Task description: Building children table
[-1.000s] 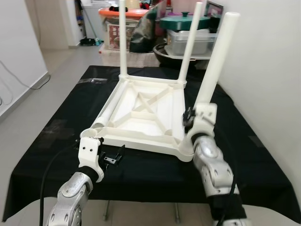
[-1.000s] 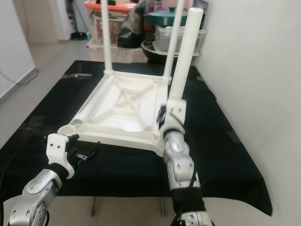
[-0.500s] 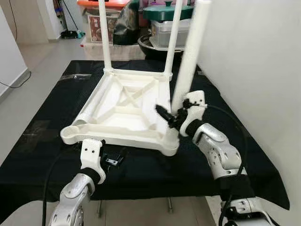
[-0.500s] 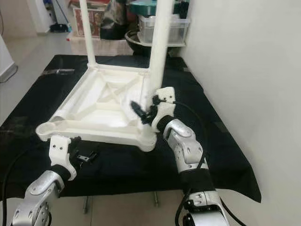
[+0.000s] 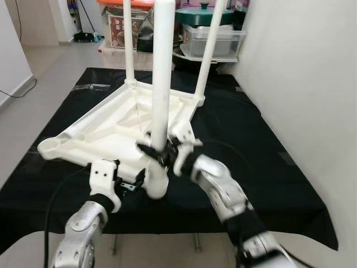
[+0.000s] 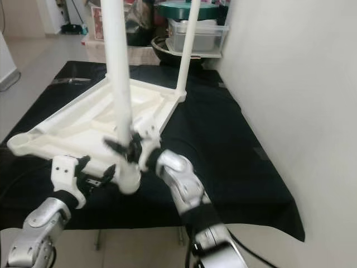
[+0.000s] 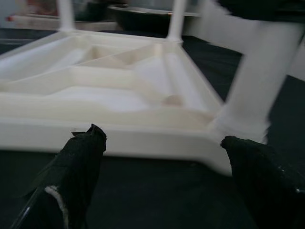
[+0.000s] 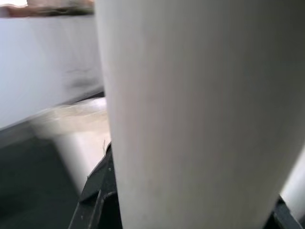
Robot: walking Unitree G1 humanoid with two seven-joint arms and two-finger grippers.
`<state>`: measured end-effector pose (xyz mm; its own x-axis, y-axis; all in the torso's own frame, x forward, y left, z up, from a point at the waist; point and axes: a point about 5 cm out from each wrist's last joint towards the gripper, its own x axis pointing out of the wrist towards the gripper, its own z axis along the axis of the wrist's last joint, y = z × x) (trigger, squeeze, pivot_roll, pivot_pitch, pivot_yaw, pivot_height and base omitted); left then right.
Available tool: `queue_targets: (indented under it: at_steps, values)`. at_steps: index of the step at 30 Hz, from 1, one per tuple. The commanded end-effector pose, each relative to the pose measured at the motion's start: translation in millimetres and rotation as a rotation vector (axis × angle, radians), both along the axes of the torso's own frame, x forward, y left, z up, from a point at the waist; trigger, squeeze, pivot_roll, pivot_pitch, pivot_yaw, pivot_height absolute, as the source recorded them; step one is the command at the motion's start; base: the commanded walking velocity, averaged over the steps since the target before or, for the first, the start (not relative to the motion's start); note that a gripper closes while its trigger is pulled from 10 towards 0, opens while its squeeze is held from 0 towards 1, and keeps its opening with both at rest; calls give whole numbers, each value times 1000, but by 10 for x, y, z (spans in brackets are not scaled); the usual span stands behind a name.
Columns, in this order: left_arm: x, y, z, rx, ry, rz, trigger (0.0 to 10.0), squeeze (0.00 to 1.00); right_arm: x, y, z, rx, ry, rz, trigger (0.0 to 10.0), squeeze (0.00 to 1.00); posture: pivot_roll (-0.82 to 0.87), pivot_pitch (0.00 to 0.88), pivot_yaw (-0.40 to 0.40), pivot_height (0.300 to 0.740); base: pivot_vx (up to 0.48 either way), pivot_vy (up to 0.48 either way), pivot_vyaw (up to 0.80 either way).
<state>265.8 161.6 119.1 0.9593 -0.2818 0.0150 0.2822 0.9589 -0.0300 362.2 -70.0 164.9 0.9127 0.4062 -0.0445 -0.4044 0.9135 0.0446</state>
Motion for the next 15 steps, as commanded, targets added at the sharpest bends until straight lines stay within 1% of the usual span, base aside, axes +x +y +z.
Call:
queue_targets:
  at_steps: [1,2,3,4,5,6,7,8,9,10,11,12,13,14,15]
  values:
    - [-9,46,-35,7,20,9,10000,0,-21,-596,-467,-80,216,-406,0,0,80,0,-78,740,0,0,0]
    - [-9,46,-35,7,20,9,10000,0,-21,-596,-467,-80,216,-406,0,0,80,0,-78,740,0,0,0]
    - [3,29,-25,4,18,4,10000,0,-78,-746,-532,-84,248,-529,0,0,75,0,-76,740,0,0,0]
    - [14,11,-16,3,15,-1,10000,0,-145,-822,-561,-96,254,-595,0,0,71,0,-71,740,0,0,0]
    - [21,0,-10,1,14,-4,10000,0,-185,-849,-569,-105,252,-620,0,0,71,0,-71,740,0,0,0]
    - [25,-9,-9,-2,13,-7,10000,0,-220,-831,-557,-105,237,-617,0,0,67,0,-68,740,0,0,0]
    - [27,-12,-16,-2,15,-8,10000,0,-236,-782,-546,-104,233,-594,10000,0,66,0,-67,740,0,0,0]
    - [27,-12,-16,-2,15,-8,10000,0,-236,-782,-546,-104,233,-594,10000,0,66,0,-67,740,0,0,0]
    - [27,-13,-22,-2,16,-8,10000,0,-242,-746,-540,-102,232,-577,10000,0,66,0,-67,740,0,0,0]
    - [27,-11,-18,-3,16,-8,10000,0,-232,-629,-455,-57,167,-506,10000,43,64,0,-68,740,0,0,0]
    - [27,-11,-18,-3,16,-8,10000,0,-232,-629,-455,-57,167,-506,10000,43,64,0,-68,740,0,0,0]
    - [27,-9,-14,-3,16,-9,10000,0,-225,-550,-391,-25,120,-458,10000,43,64,0,-68,740,0,0,0]
    - [26,-6,-11,-4,15,-8,10000,0,-206,-465,-300,10,72,-387,10000,1000,68,0,-69,740,0,0,0]
    - [24,1,-12,-3,15,-8,10000,0,-169,-385,-208,64,56,-309,10000,1000,68,0,-71,740,0,0,0]
    - [22,5,-14,-3,15,-7,10000,0,-143,-344,-156,96,57,-265,10000,1000,69,0,-72,740,0,0,0]
